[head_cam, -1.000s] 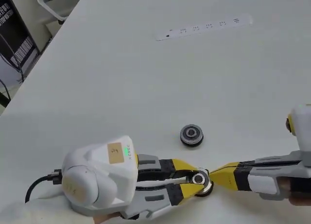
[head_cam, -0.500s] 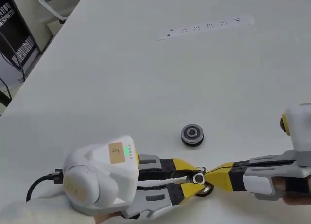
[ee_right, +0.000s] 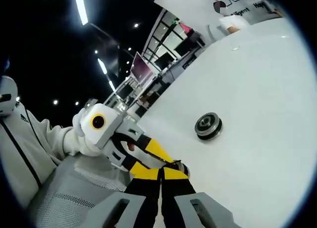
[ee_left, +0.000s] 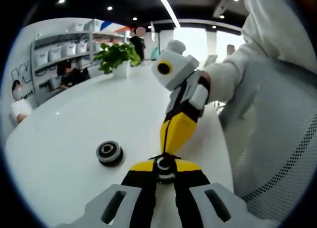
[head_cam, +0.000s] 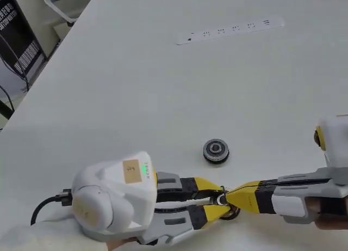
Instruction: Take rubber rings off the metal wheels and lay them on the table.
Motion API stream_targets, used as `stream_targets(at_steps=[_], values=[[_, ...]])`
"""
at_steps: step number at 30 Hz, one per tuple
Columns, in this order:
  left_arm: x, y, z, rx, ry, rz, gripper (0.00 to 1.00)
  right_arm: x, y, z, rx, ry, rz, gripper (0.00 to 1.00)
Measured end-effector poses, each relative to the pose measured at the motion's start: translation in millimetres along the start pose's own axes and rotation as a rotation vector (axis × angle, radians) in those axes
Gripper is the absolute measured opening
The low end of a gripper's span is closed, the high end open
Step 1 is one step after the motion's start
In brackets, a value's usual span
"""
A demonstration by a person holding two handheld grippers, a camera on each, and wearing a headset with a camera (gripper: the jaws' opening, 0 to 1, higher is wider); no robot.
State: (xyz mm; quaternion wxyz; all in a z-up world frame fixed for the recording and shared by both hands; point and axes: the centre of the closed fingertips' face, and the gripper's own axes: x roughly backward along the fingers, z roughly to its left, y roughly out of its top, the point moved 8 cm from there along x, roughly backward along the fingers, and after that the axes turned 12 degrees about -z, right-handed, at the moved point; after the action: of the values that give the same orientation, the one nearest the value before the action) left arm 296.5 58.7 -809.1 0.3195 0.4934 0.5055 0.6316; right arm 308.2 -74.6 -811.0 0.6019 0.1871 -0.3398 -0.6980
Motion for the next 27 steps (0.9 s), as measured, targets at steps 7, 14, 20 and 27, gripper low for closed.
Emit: stream_targets(at_steps=[7, 14, 20, 27], values=[[-0.3, 0.4, -0.3, -0.004, -0.001, 0.002, 0.13, 0.2, 1.4, 1.7, -0.008, 0.010, -0.012, 0.00], [-0.1, 0.2, -0.7, -0.018, -0.001, 0.000, 0.13, 3.2, 0.8, -0.6, -0.079, 0.021, -0.048, 0.00], [0.5, 0.5, 0.2, -0.003, 0.011, -0.002, 0.14, 3.4, 1.4, -1.4, -0.074, 0.005, -0.055, 0.00], [3.3, 1.8, 0.7, -0.001, 0.009, 0.022, 0.14, 5.1, 0.7, -2.8, -0.075, -0.012, -0.053, 0.00]])
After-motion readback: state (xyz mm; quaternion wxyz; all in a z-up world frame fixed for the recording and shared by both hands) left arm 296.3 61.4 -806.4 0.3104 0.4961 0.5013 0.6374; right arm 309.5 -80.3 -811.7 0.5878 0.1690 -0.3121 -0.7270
